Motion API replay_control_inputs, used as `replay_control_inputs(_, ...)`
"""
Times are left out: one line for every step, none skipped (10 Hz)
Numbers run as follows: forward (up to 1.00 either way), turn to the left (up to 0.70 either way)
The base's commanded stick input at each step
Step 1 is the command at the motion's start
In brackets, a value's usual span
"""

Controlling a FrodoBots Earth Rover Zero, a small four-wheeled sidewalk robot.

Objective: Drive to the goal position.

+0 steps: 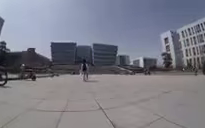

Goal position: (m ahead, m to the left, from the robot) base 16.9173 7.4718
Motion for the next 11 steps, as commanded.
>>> replay_control_inputs(0.7, 0.14)
replay_control_inputs(0.7, 0.14)
replay_control_inputs(0.7, 0.11)
replay_control_inputs(0.7, 0.04)
replay_control_inputs(0.7, 0.12)
replay_control_inputs(0.7, 0.14)
replay_control_inputs(0.7, 0.09)
replay_control_inputs(0.7, 0.0)
replay_control_inputs(0.7, 0.0)
replay_control_inputs(0.7, 0.0)
replay_control_inputs(0.7, 0.0)
